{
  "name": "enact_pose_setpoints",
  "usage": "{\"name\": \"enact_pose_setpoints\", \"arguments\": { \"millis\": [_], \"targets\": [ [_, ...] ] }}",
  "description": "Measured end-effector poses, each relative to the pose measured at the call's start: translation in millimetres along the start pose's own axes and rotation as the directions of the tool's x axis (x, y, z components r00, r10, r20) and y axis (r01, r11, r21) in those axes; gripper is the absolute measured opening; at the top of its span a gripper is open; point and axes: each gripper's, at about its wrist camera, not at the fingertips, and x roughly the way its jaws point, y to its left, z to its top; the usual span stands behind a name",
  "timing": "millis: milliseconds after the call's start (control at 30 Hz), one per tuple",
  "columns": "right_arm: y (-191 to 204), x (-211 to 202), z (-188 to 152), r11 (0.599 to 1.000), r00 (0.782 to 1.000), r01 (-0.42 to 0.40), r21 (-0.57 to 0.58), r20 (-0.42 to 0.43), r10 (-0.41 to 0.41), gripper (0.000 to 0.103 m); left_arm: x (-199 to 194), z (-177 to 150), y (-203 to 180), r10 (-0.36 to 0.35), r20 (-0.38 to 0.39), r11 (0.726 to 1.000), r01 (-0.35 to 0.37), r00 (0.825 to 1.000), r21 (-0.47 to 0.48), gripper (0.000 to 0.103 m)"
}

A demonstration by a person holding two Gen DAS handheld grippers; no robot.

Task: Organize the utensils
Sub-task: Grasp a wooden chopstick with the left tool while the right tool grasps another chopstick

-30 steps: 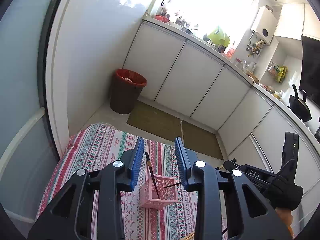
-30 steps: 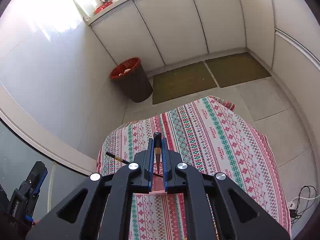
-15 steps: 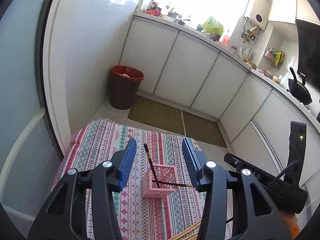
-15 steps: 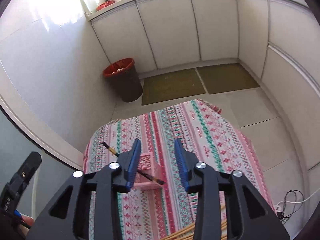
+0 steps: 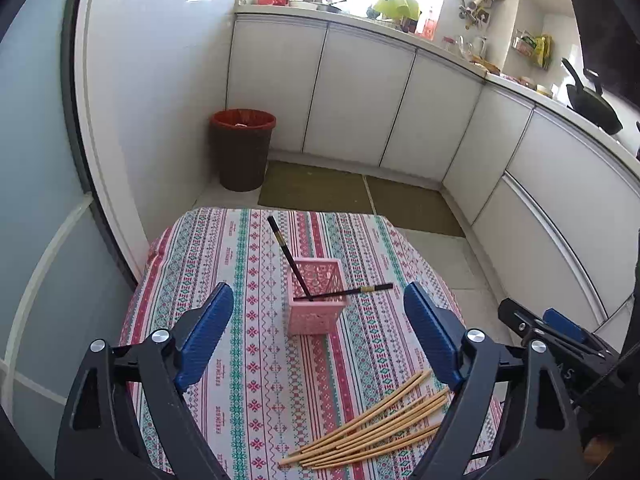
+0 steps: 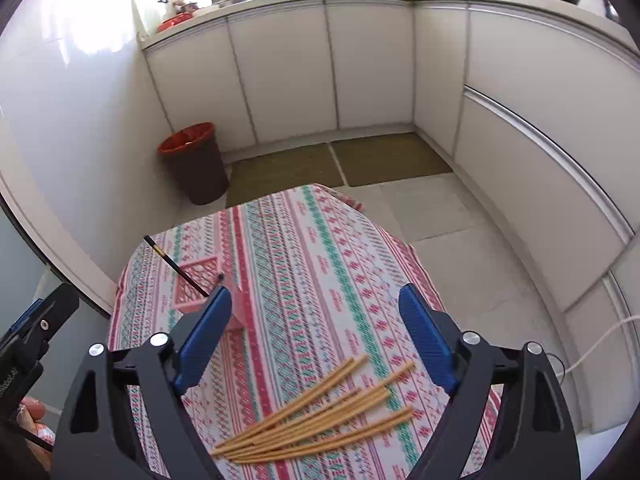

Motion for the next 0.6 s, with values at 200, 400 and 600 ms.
{"name": "enact_pose_setpoints", "arguments": {
  "millis": [200, 400, 600],
  "targets": [
    [-52.8, -12.1, -48.0, 0.999, 0.998, 0.01, 0.046, -0.06, -0.007, 0.091, 42.7, -40.9, -35.8, 0.008, -0.179, 0.987, 0.021, 0.984, 0.161, 0.093],
    [-129.4, -9.3, -112.3, 0.983, 0.979, 0.028, 0.181, -0.203, 0.009, 0.092, 97.3, -83.8, -75.9, 0.023, -0.375, 0.95, 0.097, 0.927, 0.298, 0.094],
    [-180.5, -0.6, -153.1, 0.975, 0.96, 0.049, 0.216, -0.28, 0.014, 0.092, 141.5, -105.6, -112.9, 0.03, -0.484, 0.931, 0.151, 0.875, 0.332, 0.094]
  ]
}}
